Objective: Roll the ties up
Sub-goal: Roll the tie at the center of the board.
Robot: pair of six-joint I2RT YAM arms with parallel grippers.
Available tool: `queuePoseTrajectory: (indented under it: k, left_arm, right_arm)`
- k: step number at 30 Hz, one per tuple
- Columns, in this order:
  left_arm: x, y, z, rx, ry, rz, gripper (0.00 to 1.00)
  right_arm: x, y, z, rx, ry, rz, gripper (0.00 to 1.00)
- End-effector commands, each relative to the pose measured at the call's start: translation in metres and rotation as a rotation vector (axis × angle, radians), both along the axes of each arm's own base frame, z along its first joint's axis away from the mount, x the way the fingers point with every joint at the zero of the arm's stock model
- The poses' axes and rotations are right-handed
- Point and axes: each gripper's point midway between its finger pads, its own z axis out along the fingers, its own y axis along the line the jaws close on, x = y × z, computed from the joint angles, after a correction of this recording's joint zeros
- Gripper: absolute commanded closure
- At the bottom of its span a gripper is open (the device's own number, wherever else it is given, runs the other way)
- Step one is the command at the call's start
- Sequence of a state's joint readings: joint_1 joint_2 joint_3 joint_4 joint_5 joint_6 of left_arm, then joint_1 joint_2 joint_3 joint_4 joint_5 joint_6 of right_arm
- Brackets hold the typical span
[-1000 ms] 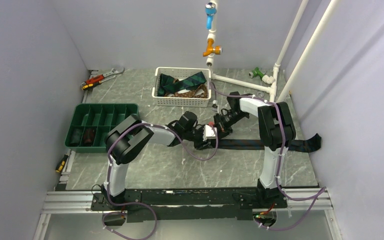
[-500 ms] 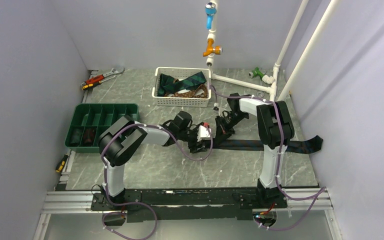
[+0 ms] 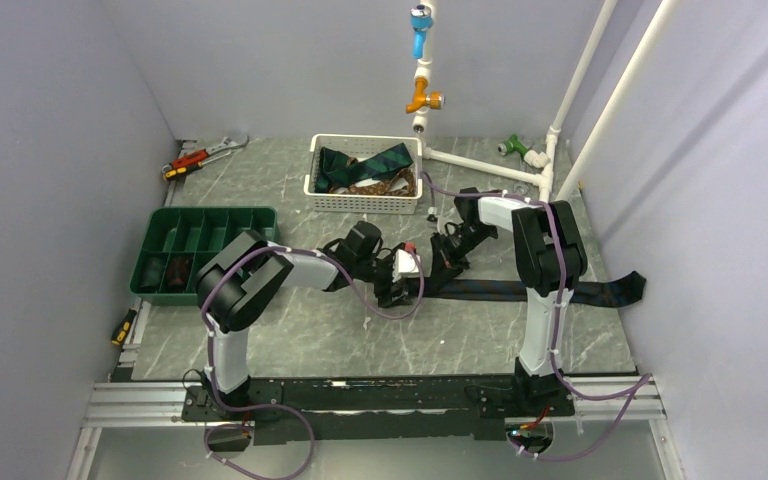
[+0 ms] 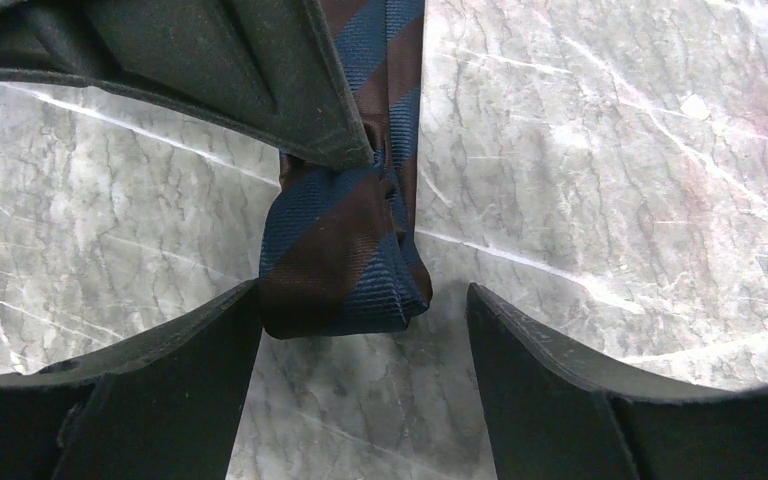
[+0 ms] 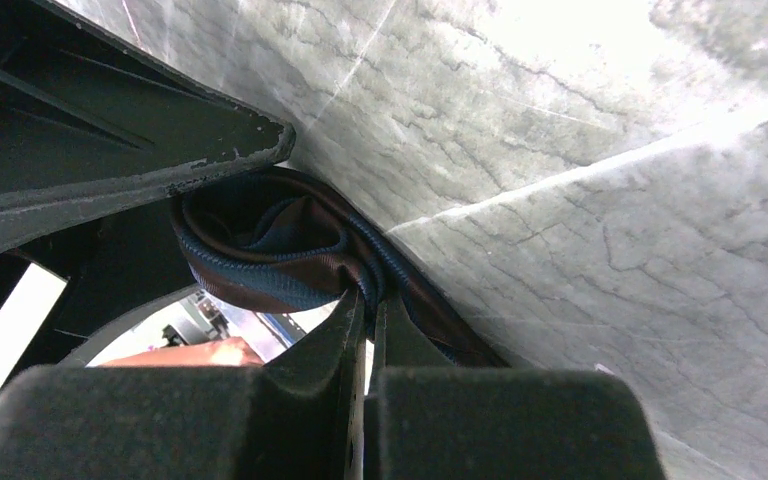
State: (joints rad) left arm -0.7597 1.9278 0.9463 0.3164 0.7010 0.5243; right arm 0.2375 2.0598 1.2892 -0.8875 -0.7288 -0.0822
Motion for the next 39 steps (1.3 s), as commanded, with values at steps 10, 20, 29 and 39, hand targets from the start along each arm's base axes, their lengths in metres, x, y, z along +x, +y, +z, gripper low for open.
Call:
queuePoseTrajectory:
  k: [10, 20, 29, 39]
  left_arm:
    - [0.005, -0.007, -0.023, 0.055, 0.054, 0.053, 0.22]
    - [-0.004, 0.013, -0.056, 0.208, 0.013, 0.035, 0.57]
    - [-0.014, 0.048, -0.064, 0.262, 0.029, 0.063, 0.62]
    - [-0.010, 0.052, -0.030, 0.069, 0.059, 0.086, 0.28]
  right_arm:
    - [0.000, 0.015, 0.020, 0.063, -0.048, 0.036, 1.00]
    - [0.001, 0.025, 0.042, 0.132, -0.063, 0.029, 1.00]
    - [-0.001, 0.008, -0.001, -0.012, -0.054, 0.038, 1.00]
    - [-0.012, -0.010, -0.041, -0.133, -0.015, 0.048, 1.00]
